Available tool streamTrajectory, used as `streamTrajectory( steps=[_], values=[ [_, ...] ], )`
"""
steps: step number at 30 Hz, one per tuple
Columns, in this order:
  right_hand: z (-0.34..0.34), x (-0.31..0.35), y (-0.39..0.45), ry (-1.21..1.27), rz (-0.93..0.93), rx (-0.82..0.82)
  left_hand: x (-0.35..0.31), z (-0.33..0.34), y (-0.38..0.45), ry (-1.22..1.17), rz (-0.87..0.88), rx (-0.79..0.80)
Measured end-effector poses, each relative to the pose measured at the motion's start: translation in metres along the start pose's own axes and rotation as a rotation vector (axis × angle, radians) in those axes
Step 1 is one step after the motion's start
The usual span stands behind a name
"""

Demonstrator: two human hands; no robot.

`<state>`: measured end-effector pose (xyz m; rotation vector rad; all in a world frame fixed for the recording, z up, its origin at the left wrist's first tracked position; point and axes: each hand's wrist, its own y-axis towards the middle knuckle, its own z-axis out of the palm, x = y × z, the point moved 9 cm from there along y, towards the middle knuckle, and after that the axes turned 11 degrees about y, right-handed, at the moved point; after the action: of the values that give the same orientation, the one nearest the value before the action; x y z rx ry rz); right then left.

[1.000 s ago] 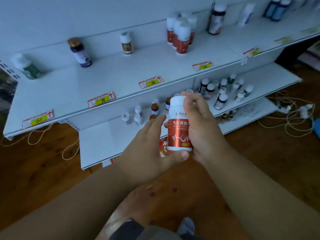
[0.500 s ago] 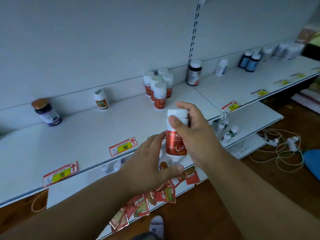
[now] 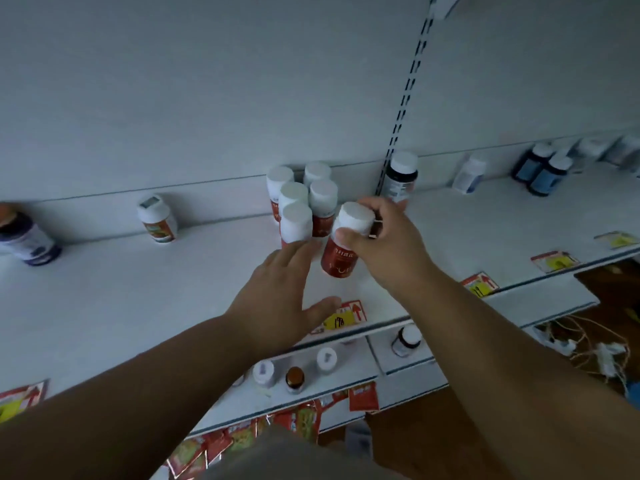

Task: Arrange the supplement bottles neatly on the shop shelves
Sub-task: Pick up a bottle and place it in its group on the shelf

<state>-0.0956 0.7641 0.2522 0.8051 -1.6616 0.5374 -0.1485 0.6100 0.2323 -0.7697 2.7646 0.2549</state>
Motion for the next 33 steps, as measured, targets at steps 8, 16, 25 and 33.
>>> streamTrajectory(
  steps=[8,16,25,33],
  values=[
    [0.032,-0.018,0.072,-0.183,-0.191,0.245,0.013,0.0,0.038,0.234,-0.23,-0.284],
    [0.051,-0.027,0.08,-0.313,-0.35,0.321,0.019,0.016,0.043,0.3,-0.351,-0.23],
    [0.049,-0.001,0.057,-0.394,-0.396,0.227,0.039,0.004,0.031,0.256,-0.332,-0.259],
    [0.044,0.028,-0.014,-0.427,-0.364,0.148,0.034,-0.001,-0.006,0.169,-0.181,-0.21]
  ],
)
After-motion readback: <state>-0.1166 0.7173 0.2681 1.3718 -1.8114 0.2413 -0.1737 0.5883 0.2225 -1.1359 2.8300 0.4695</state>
